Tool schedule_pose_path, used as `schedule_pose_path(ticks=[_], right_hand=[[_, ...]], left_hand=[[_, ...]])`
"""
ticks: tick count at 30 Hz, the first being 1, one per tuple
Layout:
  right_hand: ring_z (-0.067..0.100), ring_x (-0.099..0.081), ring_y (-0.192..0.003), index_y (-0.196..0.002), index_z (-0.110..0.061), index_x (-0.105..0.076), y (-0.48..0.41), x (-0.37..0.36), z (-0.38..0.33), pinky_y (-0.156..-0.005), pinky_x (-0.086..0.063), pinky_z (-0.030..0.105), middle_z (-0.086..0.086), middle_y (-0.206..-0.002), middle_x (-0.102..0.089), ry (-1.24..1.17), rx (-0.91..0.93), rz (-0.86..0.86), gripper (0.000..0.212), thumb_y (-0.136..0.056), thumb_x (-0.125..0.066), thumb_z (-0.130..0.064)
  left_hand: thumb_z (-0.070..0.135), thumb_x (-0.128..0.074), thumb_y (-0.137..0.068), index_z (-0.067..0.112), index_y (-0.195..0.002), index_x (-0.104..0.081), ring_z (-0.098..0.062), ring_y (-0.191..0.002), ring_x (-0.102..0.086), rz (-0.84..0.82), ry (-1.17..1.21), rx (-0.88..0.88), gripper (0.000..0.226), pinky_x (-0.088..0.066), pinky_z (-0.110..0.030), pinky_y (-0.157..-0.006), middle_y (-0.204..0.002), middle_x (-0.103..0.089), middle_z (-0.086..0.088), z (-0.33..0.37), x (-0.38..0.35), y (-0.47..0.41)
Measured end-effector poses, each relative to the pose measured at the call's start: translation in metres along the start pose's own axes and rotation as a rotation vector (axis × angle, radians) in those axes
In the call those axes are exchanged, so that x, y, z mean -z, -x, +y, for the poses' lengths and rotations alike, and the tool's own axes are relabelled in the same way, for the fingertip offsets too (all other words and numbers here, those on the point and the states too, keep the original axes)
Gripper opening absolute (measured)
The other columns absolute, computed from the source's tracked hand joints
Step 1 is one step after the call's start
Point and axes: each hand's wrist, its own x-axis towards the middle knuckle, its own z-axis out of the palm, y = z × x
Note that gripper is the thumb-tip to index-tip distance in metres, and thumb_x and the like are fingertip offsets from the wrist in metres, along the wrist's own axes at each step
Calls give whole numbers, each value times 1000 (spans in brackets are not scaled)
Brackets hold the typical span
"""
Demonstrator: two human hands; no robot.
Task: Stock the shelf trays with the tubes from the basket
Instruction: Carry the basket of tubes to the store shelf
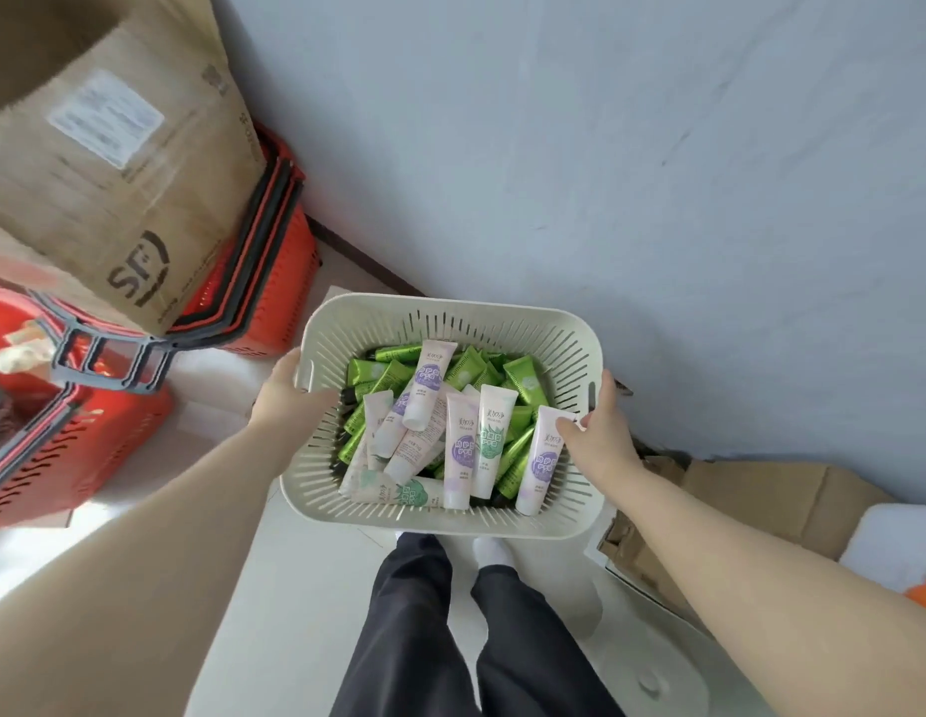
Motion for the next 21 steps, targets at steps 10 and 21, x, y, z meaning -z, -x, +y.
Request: schedule_pose_path(ticks=[10,21], right_hand=[[27,-59,-103,-141,-22,-20,48,-24,-45,-88,-52,48,13,-123,-53,226,358,-353,66,-87,-56,-11],[21,-51,-90,-148,-27,-9,169,-111,-66,-73,-45,33,6,-105,-47,560,684,-695,76,-87,-55,-19]], left_hand=[[14,-66,-85,33,-147,-30,-30,-77,-64,297,309,266,74,-54,-37,-60,-122,-60,-17,-126,33,145],[19,-66,-84,36,-147,-27,-22,-77,-63,638,653,545,76,-48,-30,-52,-130,-56,-9,-286,28,326]])
